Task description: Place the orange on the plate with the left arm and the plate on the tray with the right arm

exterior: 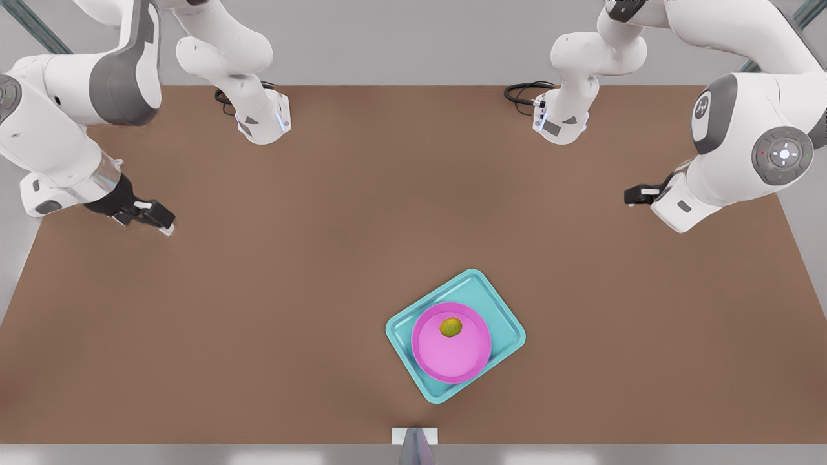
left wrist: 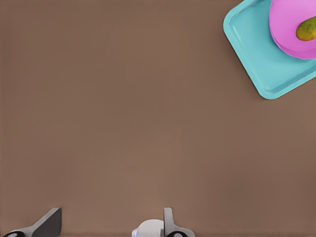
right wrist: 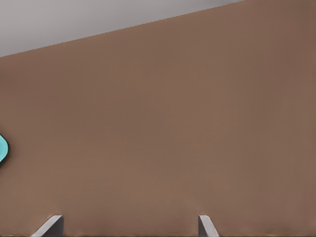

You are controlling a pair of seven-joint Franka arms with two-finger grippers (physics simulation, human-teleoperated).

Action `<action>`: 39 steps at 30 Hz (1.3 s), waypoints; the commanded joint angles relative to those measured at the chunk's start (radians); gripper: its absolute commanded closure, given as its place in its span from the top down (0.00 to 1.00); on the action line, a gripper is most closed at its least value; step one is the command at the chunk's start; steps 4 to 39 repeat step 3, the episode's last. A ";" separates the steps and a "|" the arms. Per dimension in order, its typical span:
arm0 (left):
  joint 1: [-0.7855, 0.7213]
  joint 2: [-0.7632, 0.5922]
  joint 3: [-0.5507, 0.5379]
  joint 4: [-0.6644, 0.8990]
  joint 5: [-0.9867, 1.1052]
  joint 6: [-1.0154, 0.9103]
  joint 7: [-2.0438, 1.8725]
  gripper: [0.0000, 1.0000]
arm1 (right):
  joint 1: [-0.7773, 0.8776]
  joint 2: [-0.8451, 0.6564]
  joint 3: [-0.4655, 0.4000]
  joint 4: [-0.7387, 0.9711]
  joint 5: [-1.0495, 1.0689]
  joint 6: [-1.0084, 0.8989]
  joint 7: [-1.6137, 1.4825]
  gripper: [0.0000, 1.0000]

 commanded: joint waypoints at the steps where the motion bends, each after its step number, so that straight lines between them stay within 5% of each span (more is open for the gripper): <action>1: -0.005 0.007 -0.004 0.002 0.006 -0.007 -0.003 1.00 | 0.005 -0.013 0.001 -0.001 -0.063 -0.218 -0.149 1.00; 39: -0.009 0.008 -0.010 0.004 0.005 -0.008 -0.002 1.00 | 0.005 -0.013 0.002 0.000 -0.063 -0.218 -0.150 1.00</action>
